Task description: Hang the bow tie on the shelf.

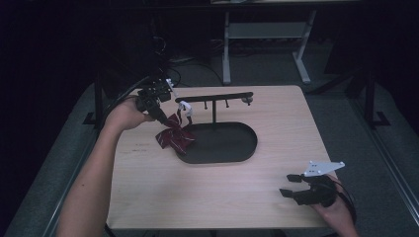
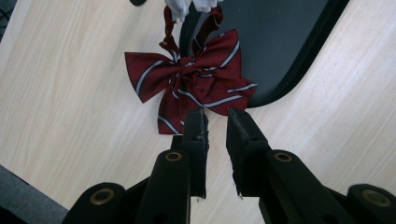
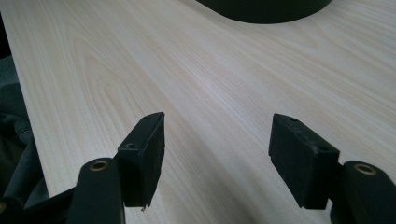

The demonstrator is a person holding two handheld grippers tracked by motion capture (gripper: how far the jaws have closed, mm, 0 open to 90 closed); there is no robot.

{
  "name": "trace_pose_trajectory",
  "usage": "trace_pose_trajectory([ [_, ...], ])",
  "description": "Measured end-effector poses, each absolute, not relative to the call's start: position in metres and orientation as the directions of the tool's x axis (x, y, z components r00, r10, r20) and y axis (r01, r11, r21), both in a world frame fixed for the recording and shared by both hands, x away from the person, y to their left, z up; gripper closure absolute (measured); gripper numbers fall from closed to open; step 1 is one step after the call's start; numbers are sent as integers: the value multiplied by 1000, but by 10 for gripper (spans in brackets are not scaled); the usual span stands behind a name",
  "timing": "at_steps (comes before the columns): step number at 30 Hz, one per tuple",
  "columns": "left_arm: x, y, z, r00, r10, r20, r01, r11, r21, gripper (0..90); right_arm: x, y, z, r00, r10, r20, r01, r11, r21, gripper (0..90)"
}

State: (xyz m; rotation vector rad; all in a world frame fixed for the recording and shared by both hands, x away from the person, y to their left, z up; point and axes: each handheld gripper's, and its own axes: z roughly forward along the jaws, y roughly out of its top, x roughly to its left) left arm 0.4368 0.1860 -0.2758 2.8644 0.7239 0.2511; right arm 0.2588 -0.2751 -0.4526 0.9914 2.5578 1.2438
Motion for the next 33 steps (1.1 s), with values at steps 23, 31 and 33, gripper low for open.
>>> trace_pose_trajectory([
  [23,424,201,-289,870,483,100,455,-864,214,765,260,-277,-454,-770,618,160,506,439,742,355],
  [31,419,203,-293,875,476,86,447,-864,233,764,260,-278,-454,-766,622,162,513,438,739,356],
  [33,417,204,-294,876,475,88,445,-864,234,763,261,-277,-455,-765,623,165,514,435,740,356],
])
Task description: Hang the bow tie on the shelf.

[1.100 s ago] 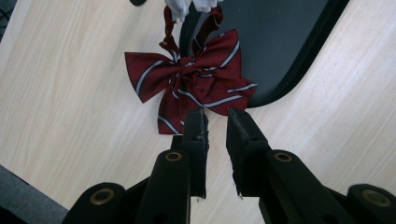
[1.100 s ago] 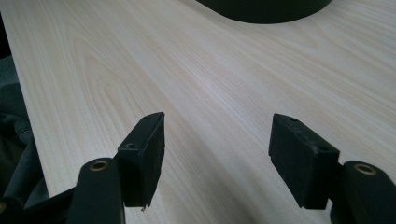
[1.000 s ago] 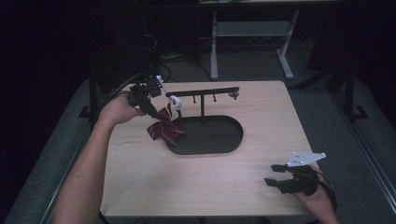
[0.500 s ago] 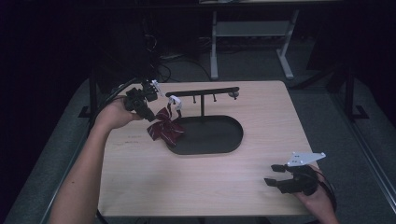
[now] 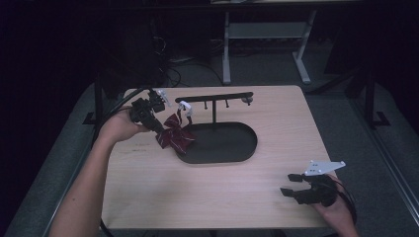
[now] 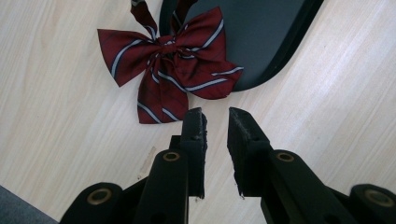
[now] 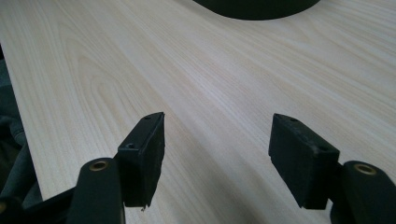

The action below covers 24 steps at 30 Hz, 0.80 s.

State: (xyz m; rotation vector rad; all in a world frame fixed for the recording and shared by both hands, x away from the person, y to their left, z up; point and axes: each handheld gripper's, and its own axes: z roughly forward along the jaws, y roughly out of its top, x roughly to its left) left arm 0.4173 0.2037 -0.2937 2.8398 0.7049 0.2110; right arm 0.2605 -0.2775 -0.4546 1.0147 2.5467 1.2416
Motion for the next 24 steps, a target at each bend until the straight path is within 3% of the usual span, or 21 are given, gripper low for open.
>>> trace_pose_trajectory([
  [24,401,215,-311,875,480,64,453,-857,246,704,260,-279,-454,-759,630,161,517,434,738,356],
])
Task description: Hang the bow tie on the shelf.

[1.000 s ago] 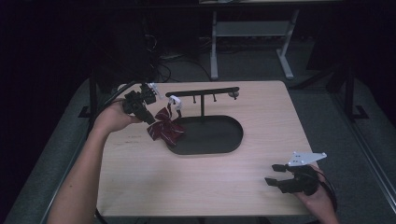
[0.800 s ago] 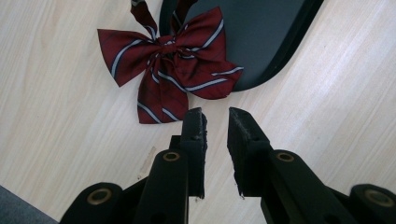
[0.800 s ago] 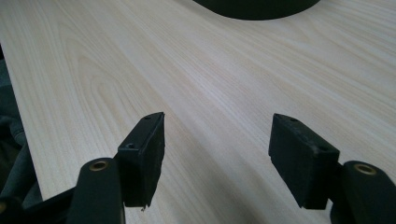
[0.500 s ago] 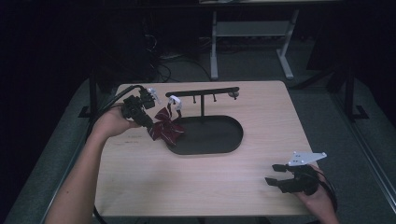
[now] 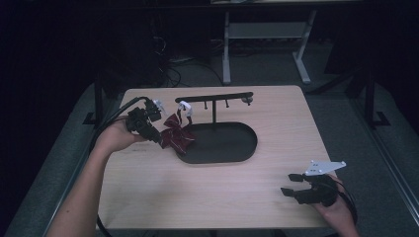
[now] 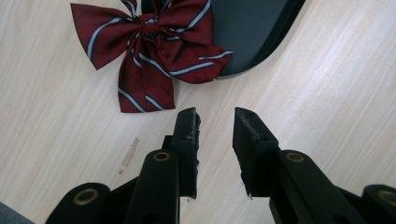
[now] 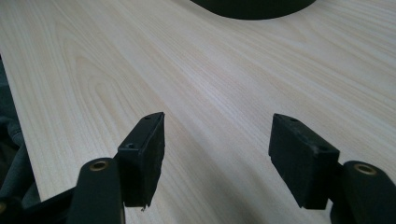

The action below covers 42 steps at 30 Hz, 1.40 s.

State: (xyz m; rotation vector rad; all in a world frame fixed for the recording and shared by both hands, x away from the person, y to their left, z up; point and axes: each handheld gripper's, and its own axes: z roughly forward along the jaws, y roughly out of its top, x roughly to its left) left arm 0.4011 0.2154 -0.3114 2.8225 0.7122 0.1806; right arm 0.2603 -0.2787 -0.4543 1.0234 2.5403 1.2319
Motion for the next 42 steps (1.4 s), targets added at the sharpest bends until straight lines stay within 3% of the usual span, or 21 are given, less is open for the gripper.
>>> trace_pose_trajectory([
  [42,365,230,-349,868,495,34,463,-833,303,551,261,-277,-455,-758,632,161,520,436,735,356],
])
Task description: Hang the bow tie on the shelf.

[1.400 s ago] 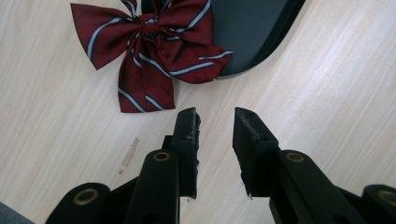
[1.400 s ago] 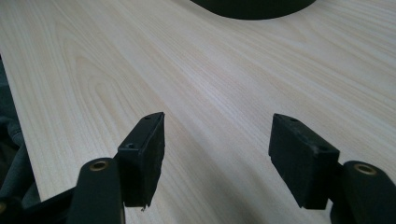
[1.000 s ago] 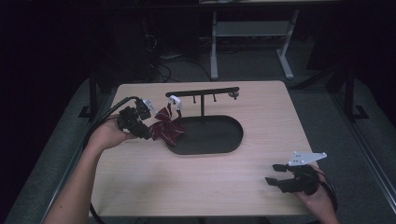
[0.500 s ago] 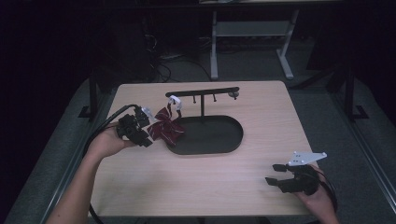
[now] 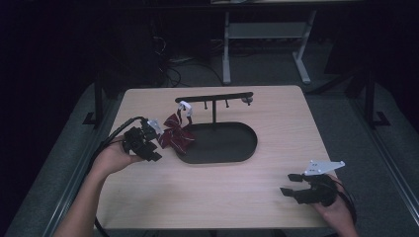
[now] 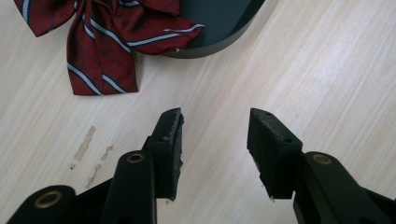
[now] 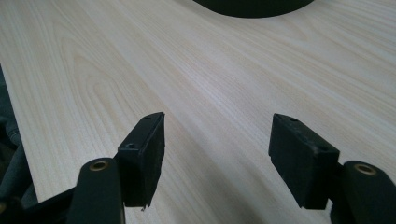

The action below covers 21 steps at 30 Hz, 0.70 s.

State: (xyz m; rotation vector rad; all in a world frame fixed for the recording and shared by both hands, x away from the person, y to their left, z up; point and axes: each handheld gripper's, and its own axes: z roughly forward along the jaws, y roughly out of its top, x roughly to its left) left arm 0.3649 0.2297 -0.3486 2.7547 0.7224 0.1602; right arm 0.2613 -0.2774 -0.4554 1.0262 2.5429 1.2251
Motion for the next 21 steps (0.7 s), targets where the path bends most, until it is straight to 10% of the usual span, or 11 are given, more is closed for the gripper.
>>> trace_pose_trajectory([
  [21,344,230,-369,870,493,34,452,-821,348,471,262,-278,-456,-755,635,164,527,437,729,355],
])
